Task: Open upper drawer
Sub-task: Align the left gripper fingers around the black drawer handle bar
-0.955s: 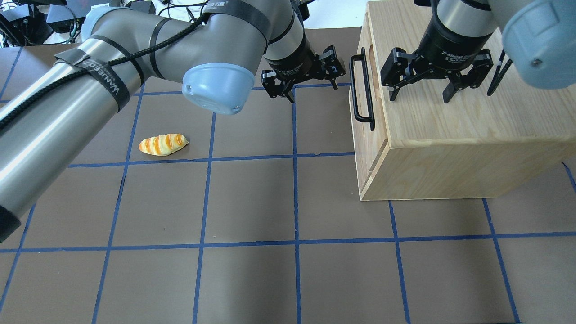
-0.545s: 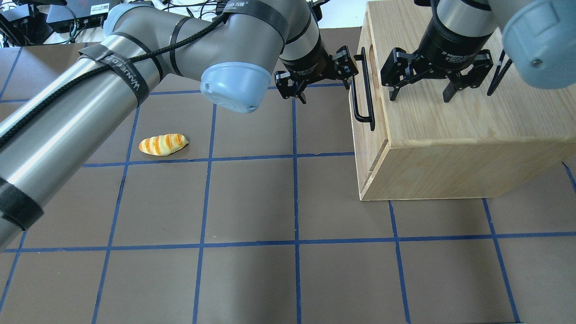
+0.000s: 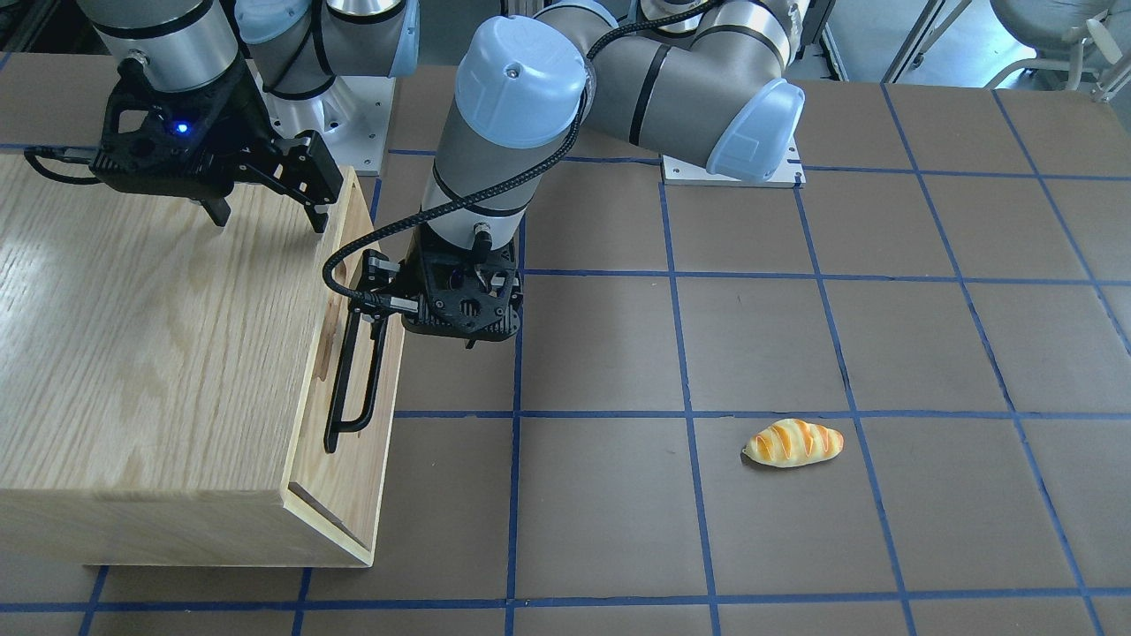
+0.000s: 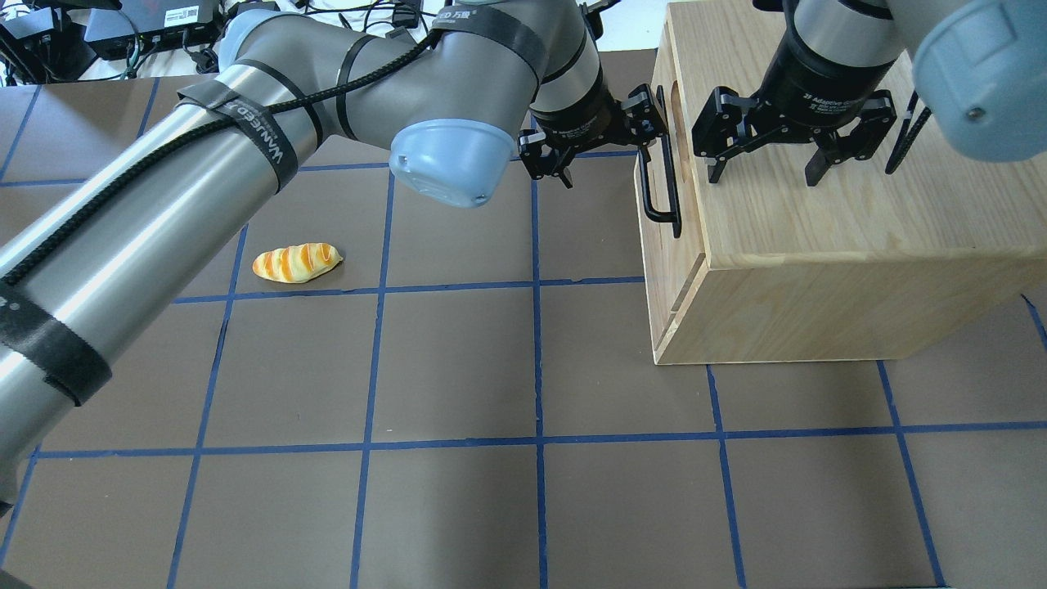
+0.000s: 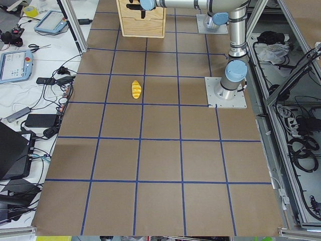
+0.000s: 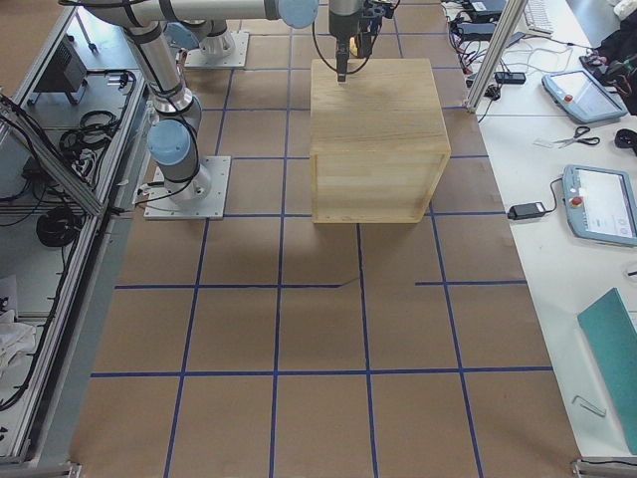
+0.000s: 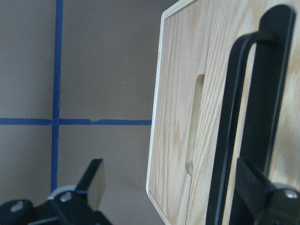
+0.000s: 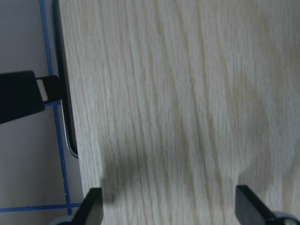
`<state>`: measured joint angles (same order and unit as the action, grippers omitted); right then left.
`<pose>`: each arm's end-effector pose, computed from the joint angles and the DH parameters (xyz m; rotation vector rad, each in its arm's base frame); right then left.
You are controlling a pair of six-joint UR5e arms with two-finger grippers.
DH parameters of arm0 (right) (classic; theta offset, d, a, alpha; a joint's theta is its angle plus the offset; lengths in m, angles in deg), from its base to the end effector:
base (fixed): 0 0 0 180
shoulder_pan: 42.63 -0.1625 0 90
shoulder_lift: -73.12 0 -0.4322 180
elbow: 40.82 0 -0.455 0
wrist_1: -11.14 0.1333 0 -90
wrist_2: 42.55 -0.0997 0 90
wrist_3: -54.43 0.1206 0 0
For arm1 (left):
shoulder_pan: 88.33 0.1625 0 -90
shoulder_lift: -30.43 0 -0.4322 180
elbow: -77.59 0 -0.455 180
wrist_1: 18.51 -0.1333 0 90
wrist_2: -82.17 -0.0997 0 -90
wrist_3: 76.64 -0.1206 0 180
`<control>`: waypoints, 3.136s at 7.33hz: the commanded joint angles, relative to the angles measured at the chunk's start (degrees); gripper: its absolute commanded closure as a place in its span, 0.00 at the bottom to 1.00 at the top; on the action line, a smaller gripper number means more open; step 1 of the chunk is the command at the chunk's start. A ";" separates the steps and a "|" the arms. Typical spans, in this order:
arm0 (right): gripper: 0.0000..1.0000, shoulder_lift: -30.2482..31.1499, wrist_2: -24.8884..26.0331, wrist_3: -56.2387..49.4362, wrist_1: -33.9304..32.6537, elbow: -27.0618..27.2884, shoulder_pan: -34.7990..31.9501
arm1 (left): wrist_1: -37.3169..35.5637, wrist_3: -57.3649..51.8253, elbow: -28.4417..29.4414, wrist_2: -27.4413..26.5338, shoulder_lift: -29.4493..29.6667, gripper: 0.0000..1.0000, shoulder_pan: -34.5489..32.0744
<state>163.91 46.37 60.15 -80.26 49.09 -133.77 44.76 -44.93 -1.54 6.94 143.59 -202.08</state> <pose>0.1466 -0.5506 0.4851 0.1241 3.1174 -0.0602 -0.4483 -0.6114 0.3749 0.1482 -2.7905 0.1448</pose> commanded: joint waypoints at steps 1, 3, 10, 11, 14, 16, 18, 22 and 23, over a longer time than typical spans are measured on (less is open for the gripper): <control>0.00 0.00 -0.07 0.00 0.00 0.00 0.00 | -0.60 0.37 0.03 -0.08 1.10 0.00 -0.51; 0.00 0.00 -0.07 0.00 0.00 0.00 0.00 | -0.60 0.37 -0.06 -0.08 1.10 0.00 -0.51; 0.00 0.00 0.02 0.00 0.00 0.00 0.00 | -0.69 -0.59 0.12 0.09 1.54 0.00 -0.68; 0.00 0.00 0.02 0.00 0.00 0.00 0.00 | -0.69 -0.59 0.12 0.09 1.89 0.00 -0.68; 0.00 0.00 0.02 0.00 0.00 0.00 0.00 | -0.78 -0.50 0.12 -0.08 1.98 0.00 -0.68; 0.00 0.00 -0.07 0.00 0.00 0.00 0.00 | -0.69 -0.86 0.12 -0.52 2.07 0.00 -0.68; 0.00 0.00 0.02 0.00 0.00 0.00 0.00 | -0.69 -3.22 0.38 -1.14 1.80 0.00 -0.60; 0.00 0.00 -0.07 0.00 0.00 0.00 0.00 | -0.60 -5.25 0.56 -3.51 1.28 0.00 -0.51; 0.00 0.00 0.02 0.00 0.00 0.00 0.00 | -0.17 -5.43 0.56 -3.51 0.93 0.00 -0.42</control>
<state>163.91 46.35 60.15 -80.26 49.09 -133.77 44.26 -49.96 -0.98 3.60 144.95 -202.57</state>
